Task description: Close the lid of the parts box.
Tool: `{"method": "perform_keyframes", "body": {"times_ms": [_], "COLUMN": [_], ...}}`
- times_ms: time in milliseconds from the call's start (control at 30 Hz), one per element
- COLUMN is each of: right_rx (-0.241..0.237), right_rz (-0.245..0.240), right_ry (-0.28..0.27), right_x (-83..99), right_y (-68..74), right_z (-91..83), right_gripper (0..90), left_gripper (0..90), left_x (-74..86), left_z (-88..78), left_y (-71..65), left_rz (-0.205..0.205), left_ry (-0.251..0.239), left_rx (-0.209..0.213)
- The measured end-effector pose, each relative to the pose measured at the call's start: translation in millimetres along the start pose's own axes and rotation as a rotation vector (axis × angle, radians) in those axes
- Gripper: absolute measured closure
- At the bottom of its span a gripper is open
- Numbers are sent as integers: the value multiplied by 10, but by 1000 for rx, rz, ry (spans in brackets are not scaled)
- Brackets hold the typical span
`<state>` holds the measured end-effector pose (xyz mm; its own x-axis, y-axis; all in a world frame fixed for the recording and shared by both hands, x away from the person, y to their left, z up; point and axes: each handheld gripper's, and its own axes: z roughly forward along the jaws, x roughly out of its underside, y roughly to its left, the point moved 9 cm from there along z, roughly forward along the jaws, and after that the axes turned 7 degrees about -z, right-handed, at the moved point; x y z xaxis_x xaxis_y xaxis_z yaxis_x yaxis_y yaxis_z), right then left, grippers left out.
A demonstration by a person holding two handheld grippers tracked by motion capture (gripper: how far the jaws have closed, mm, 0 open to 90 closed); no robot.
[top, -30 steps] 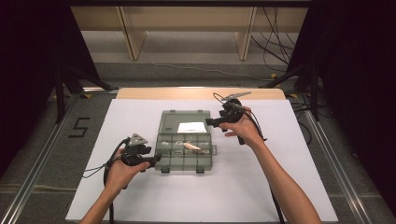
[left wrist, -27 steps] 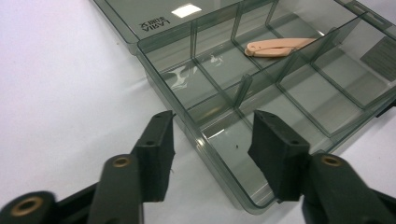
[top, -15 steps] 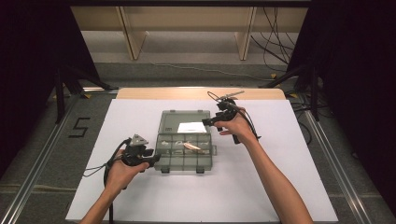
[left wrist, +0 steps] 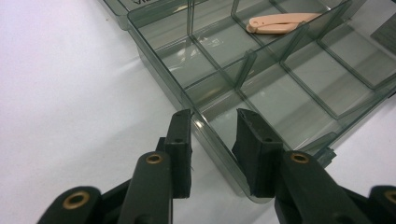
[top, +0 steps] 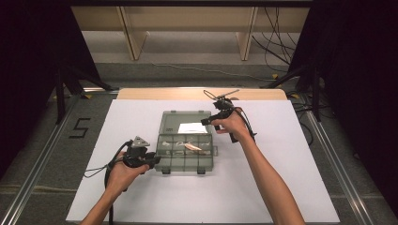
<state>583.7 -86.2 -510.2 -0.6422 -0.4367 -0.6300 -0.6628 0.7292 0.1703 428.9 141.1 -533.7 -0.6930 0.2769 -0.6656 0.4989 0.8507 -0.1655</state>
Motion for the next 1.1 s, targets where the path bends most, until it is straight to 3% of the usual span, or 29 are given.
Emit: {"method": "perform_keyframes", "body": {"times_ms": [300, 433, 467, 533, 567, 767, 900, 1100], "right_rx": [2, 11, 8, 13, -1, 9, 10, 6], "right_rz": [12, 38, 18, 43, 26, 36, 73, 85], "right_ry": [24, 44, 39, 47, 37, 54, 69, 74], "right_x": [44, 66, 64, 65, 60, 77, 94, 107], "right_y": [-48, -44, -52, -31, -30, -22, -20, -18], "right_z": [79, 97, 103, 107, 115, 154, 174, 202], "right_gripper": [261, 264, 272, 275, 275, 275, 275, 275], "left_gripper": [674, 675, 675, 674, 675, 675, 675, 675], "left_x": [4, 2, 2, 5, 5, 5, 5, 3], "left_z": [-3, -2, -2, -2, -1, -1, -3, -3], "left_y": [-3, -4, -4, -2, -3, -3, -1, 5], "left_rz": [-5, -15, -15, -17, -18, -18, -20, -20], "left_ry": [3, 0, 0, 2, 2, 1, -1, -2], "left_rx": [-1, 2, 2, 5, 6, 5, 7, 13]}}
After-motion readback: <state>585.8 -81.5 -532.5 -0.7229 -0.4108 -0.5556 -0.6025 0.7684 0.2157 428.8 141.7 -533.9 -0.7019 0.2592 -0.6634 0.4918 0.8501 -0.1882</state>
